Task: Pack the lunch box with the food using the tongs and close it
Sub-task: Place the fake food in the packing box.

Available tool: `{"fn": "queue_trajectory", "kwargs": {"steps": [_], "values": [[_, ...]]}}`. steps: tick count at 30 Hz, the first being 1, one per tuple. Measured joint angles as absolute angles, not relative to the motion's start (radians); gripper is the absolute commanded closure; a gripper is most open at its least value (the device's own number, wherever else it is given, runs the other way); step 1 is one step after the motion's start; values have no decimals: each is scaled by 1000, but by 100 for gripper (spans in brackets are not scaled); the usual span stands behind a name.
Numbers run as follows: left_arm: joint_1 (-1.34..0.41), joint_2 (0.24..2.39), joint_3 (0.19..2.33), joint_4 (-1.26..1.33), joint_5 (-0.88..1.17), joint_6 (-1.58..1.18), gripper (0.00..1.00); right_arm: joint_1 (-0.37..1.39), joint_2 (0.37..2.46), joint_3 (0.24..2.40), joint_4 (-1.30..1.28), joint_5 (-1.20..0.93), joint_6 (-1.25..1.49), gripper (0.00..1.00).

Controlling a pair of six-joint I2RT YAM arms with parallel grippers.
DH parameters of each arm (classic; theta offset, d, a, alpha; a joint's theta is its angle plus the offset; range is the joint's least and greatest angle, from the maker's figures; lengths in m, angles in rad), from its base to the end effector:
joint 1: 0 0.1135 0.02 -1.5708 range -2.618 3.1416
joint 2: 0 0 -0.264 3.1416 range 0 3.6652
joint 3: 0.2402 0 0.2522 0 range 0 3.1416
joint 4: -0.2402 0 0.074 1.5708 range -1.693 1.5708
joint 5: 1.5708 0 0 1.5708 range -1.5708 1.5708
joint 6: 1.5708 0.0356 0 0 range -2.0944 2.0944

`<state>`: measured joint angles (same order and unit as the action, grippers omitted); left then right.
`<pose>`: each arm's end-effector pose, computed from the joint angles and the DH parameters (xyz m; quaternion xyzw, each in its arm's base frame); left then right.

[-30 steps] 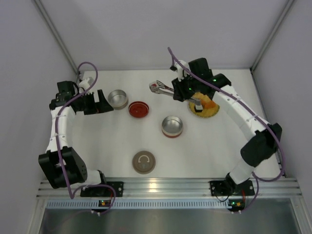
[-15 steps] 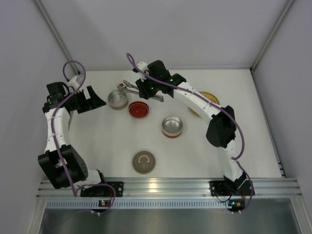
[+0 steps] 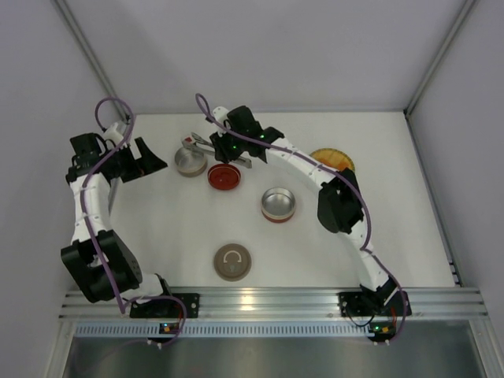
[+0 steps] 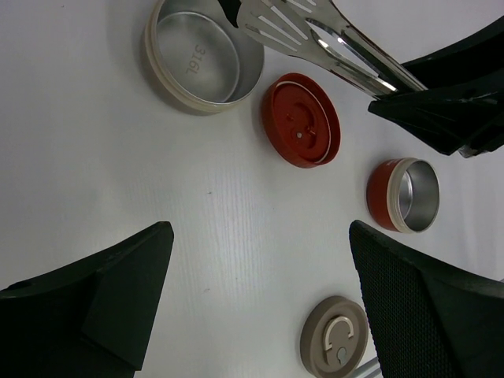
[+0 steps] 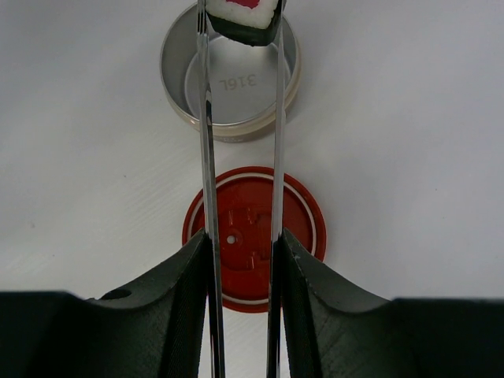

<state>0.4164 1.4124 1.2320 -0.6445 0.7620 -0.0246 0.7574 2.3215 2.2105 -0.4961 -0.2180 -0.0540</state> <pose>0.2823 0.0980 0.3160 -0.0569 0.8732 -0.2738 0.3992 0.3867 0.3763 0.2770 -0.3940 0.7895 0.2492 0.3993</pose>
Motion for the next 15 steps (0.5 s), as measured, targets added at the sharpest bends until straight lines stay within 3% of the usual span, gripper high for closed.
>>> {"fn": "queue_trajectory", "kwargs": {"steps": [15], "values": [[470, 1469, 1232, -636, 802, -15, 2, 766, 2400, 2228, -457, -233, -37, 90]]}}
